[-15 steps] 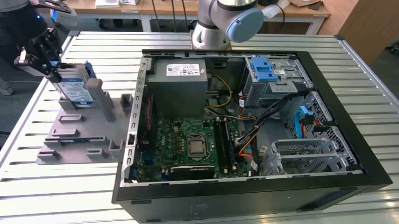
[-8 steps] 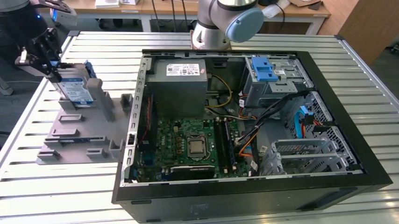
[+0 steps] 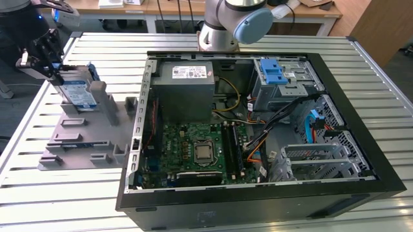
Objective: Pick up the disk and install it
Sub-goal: 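Pick up the disk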
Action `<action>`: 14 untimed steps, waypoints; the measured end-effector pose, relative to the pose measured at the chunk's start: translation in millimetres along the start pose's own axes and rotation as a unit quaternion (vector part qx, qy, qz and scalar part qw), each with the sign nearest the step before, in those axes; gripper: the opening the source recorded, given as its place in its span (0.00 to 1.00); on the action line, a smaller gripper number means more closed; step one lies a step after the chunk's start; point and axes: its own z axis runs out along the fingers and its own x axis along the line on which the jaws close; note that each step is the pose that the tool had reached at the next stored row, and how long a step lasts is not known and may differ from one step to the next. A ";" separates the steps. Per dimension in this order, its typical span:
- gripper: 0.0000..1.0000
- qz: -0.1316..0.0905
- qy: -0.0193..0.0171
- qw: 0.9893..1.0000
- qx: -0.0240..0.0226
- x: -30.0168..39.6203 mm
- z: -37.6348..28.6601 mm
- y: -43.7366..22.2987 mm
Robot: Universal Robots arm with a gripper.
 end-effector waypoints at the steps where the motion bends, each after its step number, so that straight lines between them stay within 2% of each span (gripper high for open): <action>1: 0.38 0.000 0.000 1.000 0.000 0.0 0.0 0.0; 2: 0.38 0.000 0.000 1.000 0.000 0.0 0.0 0.0; 3: 0.45 0.000 0.000 1.000 0.000 0.0 0.0 0.0; 9: 0.45 -0.001 0.000 1.000 0.000 0.0 0.0 0.0; 11: 0.43 -0.001 0.000 1.000 0.000 0.0 -0.1 0.0; 12: 0.36 -0.001 0.000 1.000 0.000 0.0 -0.1 0.0; 14: 0.36 -0.001 0.000 1.000 0.000 0.0 -0.1 0.0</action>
